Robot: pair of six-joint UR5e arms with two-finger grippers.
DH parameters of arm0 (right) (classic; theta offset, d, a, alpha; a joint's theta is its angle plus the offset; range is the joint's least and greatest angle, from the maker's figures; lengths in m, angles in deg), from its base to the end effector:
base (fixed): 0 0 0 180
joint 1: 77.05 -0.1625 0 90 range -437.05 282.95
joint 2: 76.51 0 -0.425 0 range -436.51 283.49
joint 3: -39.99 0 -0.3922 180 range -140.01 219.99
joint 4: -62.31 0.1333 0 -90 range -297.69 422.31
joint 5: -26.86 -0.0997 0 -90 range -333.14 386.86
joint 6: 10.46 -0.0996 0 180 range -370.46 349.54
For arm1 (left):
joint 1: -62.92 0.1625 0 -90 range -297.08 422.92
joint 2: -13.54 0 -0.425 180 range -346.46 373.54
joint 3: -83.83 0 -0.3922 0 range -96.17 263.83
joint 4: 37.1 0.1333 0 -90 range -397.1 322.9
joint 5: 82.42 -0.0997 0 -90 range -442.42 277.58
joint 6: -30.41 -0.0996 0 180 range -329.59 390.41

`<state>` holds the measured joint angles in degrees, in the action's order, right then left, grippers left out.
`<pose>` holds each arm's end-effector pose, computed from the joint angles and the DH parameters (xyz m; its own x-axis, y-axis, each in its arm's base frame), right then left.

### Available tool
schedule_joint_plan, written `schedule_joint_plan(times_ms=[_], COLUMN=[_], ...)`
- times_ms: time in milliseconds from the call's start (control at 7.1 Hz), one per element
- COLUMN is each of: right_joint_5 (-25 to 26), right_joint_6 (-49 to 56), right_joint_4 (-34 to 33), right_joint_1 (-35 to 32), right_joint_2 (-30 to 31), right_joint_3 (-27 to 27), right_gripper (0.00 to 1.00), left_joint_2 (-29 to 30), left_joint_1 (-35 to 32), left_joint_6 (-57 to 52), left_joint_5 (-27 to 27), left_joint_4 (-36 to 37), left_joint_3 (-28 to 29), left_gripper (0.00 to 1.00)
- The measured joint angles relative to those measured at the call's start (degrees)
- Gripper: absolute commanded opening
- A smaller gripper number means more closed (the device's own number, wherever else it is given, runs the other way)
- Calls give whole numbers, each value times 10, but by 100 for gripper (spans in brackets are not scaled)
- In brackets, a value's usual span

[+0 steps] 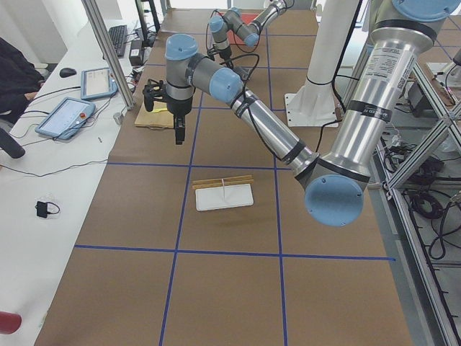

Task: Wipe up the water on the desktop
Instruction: 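Wipe the table surface near the pink bin with the cloth in the right gripper, then move the cloth over the pink bin and release it with the right gripper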

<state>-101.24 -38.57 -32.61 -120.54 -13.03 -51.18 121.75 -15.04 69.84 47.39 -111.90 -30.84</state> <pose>-0.4289 -0.5059 0.3942 0.6401 -0.3495 0.6842 0.4165 0.9062 0.0733 0.0455 -0.5466 0.3208 0.6497 -0.2016 -0.7330 0.2951 0.9555 -0.0013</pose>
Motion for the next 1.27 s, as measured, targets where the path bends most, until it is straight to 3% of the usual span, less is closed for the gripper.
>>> schedule_joint_plan(times_ms=[282, 705, 986, 1268], right_joint_5=[-11, -29, -77, -103], right_joint_6=[19, 21, 20, 22], right_joint_4=[1, 64, 61, -50], right_joint_1=[-50, -113, -176, -232], right_joint_2=[-49, -65, -27, 31], right_joint_3=[59, 70, 4, -128], right_gripper=[0, 0, 0, 0], left_joint_2=[0, -6, -11, -13], left_joint_1=[0, -2, -2, -3], left_joint_6=[0, -3, -5, -6], left_joint_5=[0, 0, 0, 0], left_joint_4=[0, -1, -1, -1], left_joint_3=[-2, -1, -2, -3], left_gripper=[98, 98, 98, 98])
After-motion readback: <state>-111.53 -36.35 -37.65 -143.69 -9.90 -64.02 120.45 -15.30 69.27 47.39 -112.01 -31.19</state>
